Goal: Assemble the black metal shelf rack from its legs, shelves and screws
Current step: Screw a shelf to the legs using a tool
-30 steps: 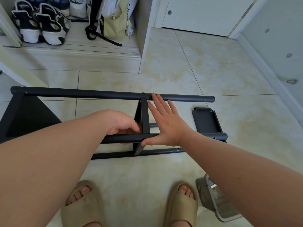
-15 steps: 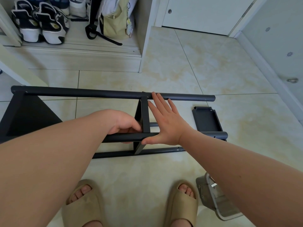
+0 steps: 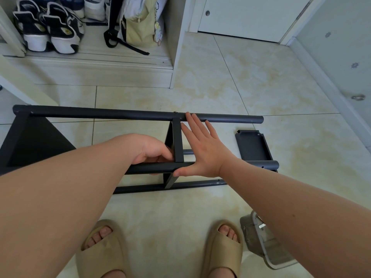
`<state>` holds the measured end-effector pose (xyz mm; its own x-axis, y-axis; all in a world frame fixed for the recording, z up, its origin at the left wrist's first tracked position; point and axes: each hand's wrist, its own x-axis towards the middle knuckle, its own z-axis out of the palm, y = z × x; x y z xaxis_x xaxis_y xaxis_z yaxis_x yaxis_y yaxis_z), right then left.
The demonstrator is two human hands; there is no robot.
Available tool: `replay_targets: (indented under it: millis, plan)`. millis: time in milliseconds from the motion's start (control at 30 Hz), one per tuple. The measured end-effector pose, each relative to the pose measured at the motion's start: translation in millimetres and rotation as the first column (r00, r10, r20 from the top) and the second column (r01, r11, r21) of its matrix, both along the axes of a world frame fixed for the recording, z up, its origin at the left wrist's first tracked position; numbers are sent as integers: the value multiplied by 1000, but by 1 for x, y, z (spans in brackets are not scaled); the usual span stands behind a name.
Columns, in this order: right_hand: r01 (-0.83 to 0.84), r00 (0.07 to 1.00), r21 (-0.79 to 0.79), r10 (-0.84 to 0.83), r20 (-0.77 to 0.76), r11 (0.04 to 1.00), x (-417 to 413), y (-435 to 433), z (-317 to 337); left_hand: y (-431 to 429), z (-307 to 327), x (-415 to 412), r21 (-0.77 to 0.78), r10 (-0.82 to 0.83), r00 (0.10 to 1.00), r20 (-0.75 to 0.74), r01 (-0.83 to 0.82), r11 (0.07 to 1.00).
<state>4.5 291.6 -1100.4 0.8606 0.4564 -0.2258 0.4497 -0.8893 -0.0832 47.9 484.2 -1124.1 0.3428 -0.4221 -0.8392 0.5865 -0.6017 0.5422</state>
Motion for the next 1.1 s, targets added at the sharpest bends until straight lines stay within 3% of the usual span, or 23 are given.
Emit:
replay_targets:
  millis: [200, 333, 533, 733, 933, 1100]
  plan:
    - [0, 1000, -7, 0, 3, 1000, -1, 1, 0, 0, 4, -1, 8, 0, 997, -72, 0, 1000]
    - [0, 1000, -5, 0, 6, 1000, 0, 0, 0, -2, 4, -2, 56, -50, 999, -1, 50, 997]
    - [-3, 1000, -10, 3, 11, 1000, 1, -1, -1, -1, 1, -3, -37, 31, 997, 73, -28, 999]
    - [-4, 1000, -4, 4, 10, 1000, 0, -1, -2, 0, 3, -2, -9, 31, 998, -61, -32, 999]
    - [-3, 1000, -5, 3, 5, 1000, 1, -1, -2, -4, 4, -3, 39, 6, 994, 112, -10, 999]
    - [0, 1000, -11, 0, 4, 1000, 1, 0, 0, -4, 5, -3, -35, 58, 992, 115, -54, 998]
